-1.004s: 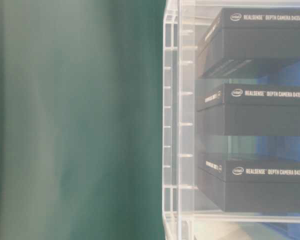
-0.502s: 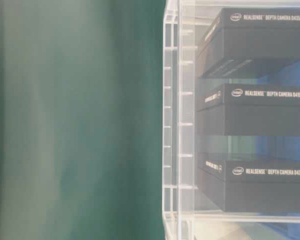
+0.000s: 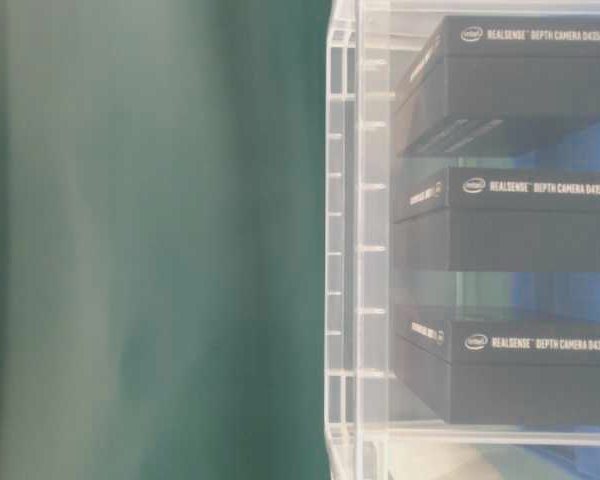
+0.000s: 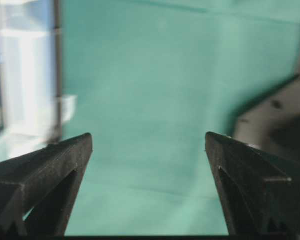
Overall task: Take the box out of the case with the right arm.
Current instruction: 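Move the right gripper over the middle black box in the bin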
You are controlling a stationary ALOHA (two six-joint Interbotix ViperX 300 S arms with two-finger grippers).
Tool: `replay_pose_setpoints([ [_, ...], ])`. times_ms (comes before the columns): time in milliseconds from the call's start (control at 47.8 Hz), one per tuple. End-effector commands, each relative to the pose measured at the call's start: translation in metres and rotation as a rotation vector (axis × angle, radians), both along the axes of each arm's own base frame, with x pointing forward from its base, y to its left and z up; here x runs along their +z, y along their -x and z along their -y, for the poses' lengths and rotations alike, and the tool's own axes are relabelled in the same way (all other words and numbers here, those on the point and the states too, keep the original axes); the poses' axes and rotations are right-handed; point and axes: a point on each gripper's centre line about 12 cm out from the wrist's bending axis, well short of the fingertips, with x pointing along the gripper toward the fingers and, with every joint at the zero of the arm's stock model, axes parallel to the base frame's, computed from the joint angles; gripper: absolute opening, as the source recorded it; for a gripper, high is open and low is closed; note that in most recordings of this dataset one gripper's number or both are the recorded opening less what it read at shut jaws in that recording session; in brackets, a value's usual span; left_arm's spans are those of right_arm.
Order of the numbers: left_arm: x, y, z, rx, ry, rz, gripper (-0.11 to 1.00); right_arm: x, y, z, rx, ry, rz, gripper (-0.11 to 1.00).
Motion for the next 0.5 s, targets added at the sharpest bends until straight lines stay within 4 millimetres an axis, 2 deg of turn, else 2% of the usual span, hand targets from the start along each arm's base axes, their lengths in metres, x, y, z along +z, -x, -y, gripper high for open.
replay_pose_setpoints([
  [0, 0.011, 0.000, 0.000, -0.005, 0.000, 0.034, 0.00, 0.007, -0.026, -0.001, 0.019, 0.007, 0.049, 0.93],
  [272, 0.011, 0.003, 0.000, -0.006, 0.000, 0.035, 0.00, 0.008, -0.099, -0.003, 0.004, 0.003, 0.054, 0.93],
  [481, 0.010, 0.007, 0.000, -0.005, -0.004, -0.001, 0.00, 0.006, -0.143, -0.004, -0.003, -0.001, 0.064, 0.93],
])
